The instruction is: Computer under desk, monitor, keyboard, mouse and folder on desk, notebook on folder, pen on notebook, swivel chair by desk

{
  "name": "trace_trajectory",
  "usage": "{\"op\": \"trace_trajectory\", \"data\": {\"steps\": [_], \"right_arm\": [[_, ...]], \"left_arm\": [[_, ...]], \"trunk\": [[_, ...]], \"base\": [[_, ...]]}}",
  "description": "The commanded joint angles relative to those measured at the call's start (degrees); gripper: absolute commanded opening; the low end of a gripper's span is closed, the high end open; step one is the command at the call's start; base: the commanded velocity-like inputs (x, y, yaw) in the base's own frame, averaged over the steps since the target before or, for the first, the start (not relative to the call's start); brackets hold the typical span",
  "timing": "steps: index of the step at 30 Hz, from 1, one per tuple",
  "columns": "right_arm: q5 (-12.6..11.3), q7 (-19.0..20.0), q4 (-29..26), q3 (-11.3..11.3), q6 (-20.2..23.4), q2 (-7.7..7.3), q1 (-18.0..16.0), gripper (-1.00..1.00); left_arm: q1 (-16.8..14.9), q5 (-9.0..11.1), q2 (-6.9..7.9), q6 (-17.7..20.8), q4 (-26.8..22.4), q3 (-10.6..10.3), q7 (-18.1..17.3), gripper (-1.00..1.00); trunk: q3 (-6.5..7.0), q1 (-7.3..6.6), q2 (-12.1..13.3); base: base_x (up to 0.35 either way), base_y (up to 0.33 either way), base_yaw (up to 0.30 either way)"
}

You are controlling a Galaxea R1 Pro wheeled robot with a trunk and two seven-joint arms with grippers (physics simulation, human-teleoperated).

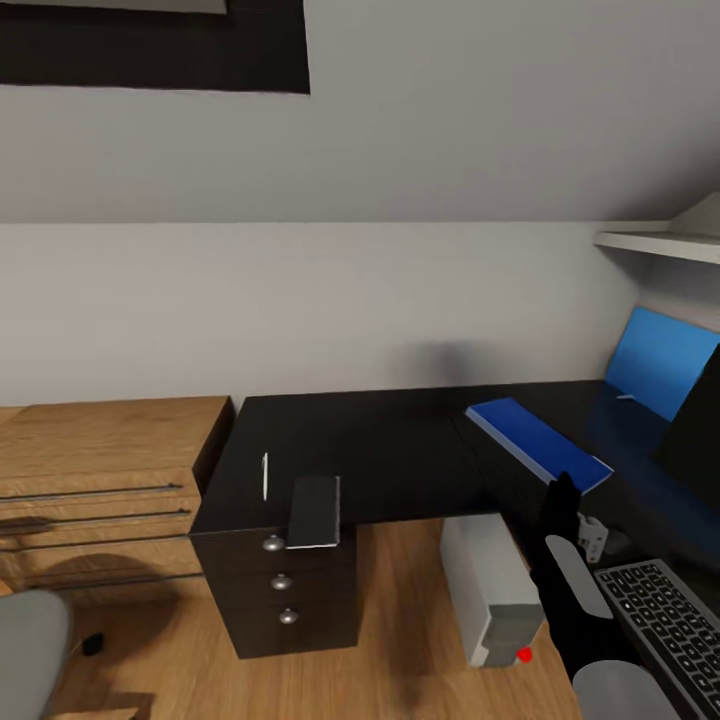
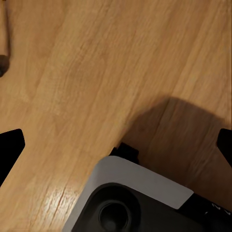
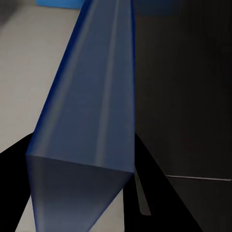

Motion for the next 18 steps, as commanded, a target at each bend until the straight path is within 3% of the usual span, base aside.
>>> {"op": "trace_trajectory", "data": {"steps": [1,3,14,18], "right_arm": [[-0.2,-0.1,-0.1,0.1,-0.2,-0.02,0.0,-1.00],[0.1,-0.1,0.0,0.3,-0.4,-0.02,0.0,-1.00],[0.9,-0.1,2.6,0.5,-4.3,-0.02,0.0,-1.00],[4.9,-0.2,3.0,0.5,-7.9,0.07,0.0,-1.00]], "left_arm": [[0.0,0.4,0.01,-0.2,0.0,-0.5,0.1,1.00],[0.0,0.4,0.01,-0.1,0.0,-0.5,-1.6,1.00],[0.0,0.4,0.00,0.1,0.0,-0.5,-2.1,1.00],[0.0,0.4,0.00,0.0,0.0,-0.5,-2.8,1.00]], "trunk": [[-0.07,0.01,0.0],[-0.07,0.01,0.0],[-0.07,0.01,0.0],[-0.07,0.01,0.0]], "base": [[0.200,-0.035,-0.022],[0.214,-0.096,-0.005],[0.031,-0.015,-0.001],[0.015,0.000,0.000]]}}
